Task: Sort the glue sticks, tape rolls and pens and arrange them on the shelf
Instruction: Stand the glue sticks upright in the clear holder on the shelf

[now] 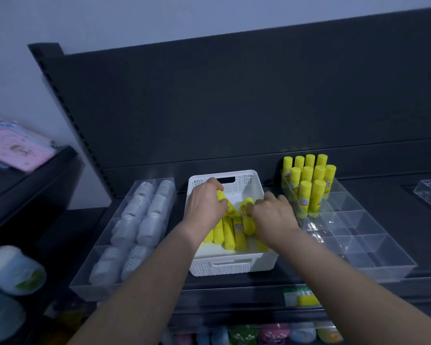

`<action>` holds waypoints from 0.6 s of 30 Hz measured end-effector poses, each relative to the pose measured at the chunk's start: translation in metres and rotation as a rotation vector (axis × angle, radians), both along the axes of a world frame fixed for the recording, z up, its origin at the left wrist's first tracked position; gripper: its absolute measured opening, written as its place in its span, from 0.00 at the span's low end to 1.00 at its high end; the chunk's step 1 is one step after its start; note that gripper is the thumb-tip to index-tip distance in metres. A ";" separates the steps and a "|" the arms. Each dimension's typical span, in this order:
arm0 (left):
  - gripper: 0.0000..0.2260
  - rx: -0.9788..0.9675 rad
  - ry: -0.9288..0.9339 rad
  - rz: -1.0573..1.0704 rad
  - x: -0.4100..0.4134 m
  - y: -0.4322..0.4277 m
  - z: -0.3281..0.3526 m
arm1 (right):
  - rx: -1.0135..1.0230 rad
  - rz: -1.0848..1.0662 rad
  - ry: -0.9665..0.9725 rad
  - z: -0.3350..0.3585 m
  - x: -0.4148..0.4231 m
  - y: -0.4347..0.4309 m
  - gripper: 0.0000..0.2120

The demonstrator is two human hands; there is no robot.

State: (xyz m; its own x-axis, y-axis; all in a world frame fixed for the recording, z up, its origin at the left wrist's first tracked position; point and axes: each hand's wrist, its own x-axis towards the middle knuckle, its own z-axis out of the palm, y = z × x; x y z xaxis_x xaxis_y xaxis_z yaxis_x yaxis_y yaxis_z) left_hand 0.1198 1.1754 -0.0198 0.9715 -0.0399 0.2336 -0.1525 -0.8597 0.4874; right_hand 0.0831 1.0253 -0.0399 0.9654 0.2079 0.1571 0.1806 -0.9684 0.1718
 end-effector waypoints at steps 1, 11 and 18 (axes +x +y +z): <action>0.14 -0.042 0.001 0.001 0.000 0.003 -0.001 | -0.021 0.003 0.007 -0.001 0.002 0.003 0.16; 0.14 -0.253 -0.124 -0.034 0.004 0.022 -0.005 | 0.199 -0.039 -0.091 0.012 0.004 0.001 0.18; 0.12 -0.319 -0.235 -0.183 0.003 -0.033 0.025 | 0.635 -0.088 -0.317 0.057 -0.017 -0.040 0.16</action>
State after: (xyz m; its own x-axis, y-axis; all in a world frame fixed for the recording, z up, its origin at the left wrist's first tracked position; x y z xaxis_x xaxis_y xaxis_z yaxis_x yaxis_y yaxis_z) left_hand 0.1228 1.1426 0.0056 0.8742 -0.0961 0.4759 -0.4266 -0.6201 0.6584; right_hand 0.0658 0.9857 0.0175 0.8621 -0.0933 0.4981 0.1322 -0.9075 -0.3987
